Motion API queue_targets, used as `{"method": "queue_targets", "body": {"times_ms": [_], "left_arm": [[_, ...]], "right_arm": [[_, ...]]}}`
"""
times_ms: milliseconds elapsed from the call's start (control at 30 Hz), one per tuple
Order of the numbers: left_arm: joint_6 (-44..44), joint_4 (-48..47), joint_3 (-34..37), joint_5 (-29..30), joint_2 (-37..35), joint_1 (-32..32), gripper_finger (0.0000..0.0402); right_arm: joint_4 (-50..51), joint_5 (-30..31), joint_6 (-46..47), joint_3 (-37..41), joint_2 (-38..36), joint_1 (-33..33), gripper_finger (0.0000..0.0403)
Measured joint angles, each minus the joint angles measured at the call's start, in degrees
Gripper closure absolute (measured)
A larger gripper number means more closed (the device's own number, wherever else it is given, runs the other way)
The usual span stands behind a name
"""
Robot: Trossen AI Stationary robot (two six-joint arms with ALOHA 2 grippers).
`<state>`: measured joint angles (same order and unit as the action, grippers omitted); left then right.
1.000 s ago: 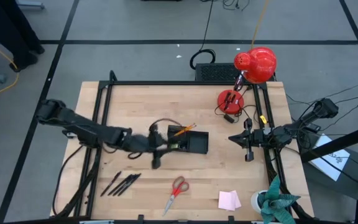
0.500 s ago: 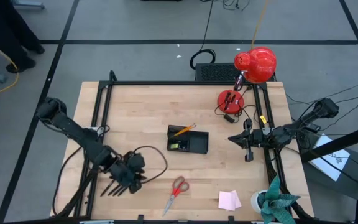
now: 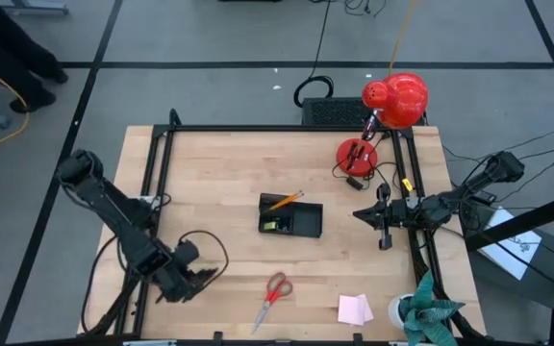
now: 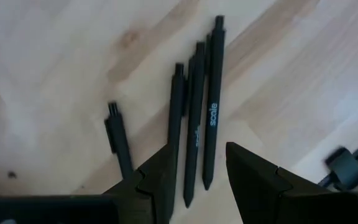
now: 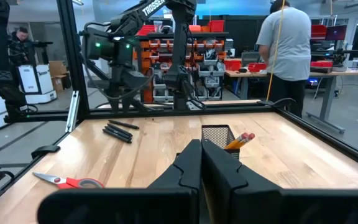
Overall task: Pick and place office supplies into organizer
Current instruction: Put the pen into the desk organizer
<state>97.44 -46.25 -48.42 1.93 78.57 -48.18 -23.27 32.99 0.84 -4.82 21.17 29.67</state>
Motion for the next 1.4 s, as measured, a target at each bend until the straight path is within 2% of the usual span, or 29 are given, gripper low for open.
{"method": "queue_targets", "body": {"times_ms": [267, 767, 1000, 1200, 1300, 1400], "left_arm": [[7.5, 0.0, 0.0, -0.6, 5.3, -4.6, 0.0254], [7.9, 0.0, -0.3, -4.5, 16.4, -5.3, 0.0254], [6.8, 0.5, 0.0, -3.2, 14.7, -5.3, 0.0254], [3.0, -0.9, -1.6, 1.2, 11.9, -4.6, 0.0254], [2.2, -4.9, -2.7, 1.9, 11.0, -4.0, 0.0254], [2.4, -10.6, -3.6, -0.9, 11.0, -3.4, 0.0254]], "right_arm": [[0.0, 0.0, 0.0, 0.0, 0.0, 0.0, 0.0399], [0.0, 0.0, 0.5, 0.0, 0.0, 0.0, 0.0399], [0.0, 0.0, 0.6, 0.0, 0.0, 0.0, 0.0399], [0.0, 0.0, 0.5, 0.0, 0.0, 0.0, 0.0399], [0.0, 0.0, 0.4, 0.0, 0.0, 0.0, 0.0399], [0.0, 0.0, 0.4, 0.0, 0.0, 0.0, 0.0399]]}}
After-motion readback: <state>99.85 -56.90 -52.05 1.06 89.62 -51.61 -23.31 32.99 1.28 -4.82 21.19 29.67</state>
